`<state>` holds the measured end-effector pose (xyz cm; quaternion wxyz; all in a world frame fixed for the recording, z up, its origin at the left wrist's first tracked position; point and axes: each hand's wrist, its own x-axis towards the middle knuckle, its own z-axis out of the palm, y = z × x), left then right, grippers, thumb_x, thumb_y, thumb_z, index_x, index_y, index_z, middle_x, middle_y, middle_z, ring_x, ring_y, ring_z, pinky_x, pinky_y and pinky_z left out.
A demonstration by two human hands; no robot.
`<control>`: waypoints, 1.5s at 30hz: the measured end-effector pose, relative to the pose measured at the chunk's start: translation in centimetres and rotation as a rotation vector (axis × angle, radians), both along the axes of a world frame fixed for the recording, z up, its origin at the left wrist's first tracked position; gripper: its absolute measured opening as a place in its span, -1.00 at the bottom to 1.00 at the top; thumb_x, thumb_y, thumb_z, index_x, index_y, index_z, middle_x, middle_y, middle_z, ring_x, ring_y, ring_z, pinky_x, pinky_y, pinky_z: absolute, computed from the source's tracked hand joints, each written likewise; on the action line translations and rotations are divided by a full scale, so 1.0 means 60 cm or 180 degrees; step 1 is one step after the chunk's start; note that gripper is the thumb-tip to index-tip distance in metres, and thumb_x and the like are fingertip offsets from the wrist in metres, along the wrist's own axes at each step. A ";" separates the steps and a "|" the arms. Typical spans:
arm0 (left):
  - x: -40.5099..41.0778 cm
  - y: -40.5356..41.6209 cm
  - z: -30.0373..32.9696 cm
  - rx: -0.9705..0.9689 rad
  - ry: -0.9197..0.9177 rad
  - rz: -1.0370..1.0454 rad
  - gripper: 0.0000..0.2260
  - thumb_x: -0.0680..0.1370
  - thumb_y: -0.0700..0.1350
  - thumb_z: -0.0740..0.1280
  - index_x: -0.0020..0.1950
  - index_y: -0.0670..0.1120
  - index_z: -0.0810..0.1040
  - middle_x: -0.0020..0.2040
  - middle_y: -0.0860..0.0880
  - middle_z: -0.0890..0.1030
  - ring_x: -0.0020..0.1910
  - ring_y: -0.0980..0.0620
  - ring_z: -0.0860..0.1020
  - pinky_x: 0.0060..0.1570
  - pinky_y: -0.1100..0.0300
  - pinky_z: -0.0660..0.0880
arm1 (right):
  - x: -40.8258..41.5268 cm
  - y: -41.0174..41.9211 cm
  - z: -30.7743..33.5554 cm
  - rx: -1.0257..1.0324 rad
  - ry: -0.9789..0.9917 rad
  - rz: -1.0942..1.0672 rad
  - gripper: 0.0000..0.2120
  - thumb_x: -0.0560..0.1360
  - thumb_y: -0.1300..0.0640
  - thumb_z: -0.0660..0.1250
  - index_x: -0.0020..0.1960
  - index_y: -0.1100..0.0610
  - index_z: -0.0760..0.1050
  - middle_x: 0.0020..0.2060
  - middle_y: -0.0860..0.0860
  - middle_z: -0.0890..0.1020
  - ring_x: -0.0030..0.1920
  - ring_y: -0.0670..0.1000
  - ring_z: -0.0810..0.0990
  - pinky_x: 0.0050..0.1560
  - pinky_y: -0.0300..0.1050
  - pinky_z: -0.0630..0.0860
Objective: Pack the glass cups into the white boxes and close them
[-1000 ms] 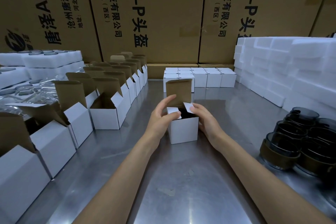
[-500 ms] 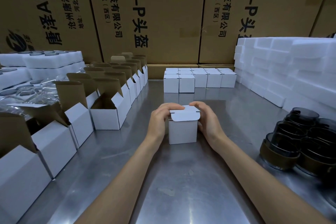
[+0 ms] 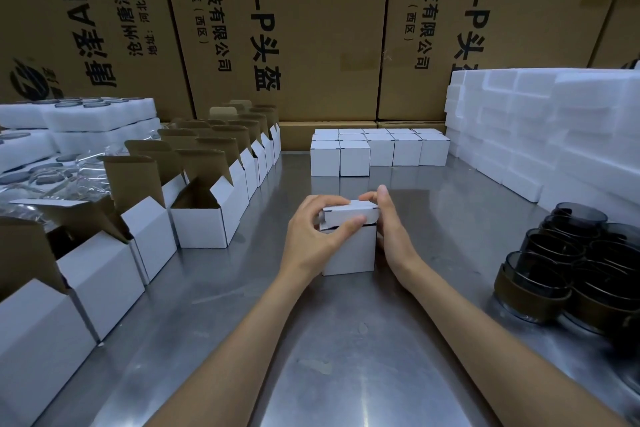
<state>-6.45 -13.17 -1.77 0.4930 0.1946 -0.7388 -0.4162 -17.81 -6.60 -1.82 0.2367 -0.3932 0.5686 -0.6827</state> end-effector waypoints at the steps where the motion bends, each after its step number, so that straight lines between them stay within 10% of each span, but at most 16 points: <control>1: 0.000 0.000 0.001 0.0078 0.0053 -0.0027 -0.82 0.39 -0.11 0.54 -0.06 -0.02 0.64 -0.04 0.02 0.62 -0.01 0.10 0.58 -0.06 0.27 0.50 | 0.000 0.000 -0.001 -0.0032 -0.0034 0.0017 -0.55 0.61 -0.19 -0.03 0.05 0.15 0.42 -0.04 0.12 0.51 -0.04 0.01 0.48 0.01 -0.11 0.40; 35: 0.013 -0.013 0.008 0.0697 0.0172 -0.0809 -0.82 0.40 -0.22 0.51 -0.07 0.01 0.69 0.10 0.06 0.60 0.14 0.27 0.52 0.05 0.45 0.39 | -0.007 0.010 -0.015 0.0156 0.0808 0.0281 -0.64 0.43 -0.32 0.20 0.11 -0.15 0.31 -0.02 -0.22 0.47 -0.07 -0.40 0.47 0.02 -0.28 0.36; 45: 0.018 -0.021 0.011 0.1164 0.0215 -0.0962 -0.79 0.30 0.08 0.53 -0.11 0.06 0.73 0.10 0.12 0.64 0.23 0.04 0.54 0.33 -0.03 0.42 | -0.019 0.013 -0.006 -0.0048 0.0642 0.0253 -0.58 0.28 -0.17 0.42 0.04 0.01 0.45 -0.21 -0.08 0.69 -0.20 -0.18 0.66 -0.25 -0.38 0.48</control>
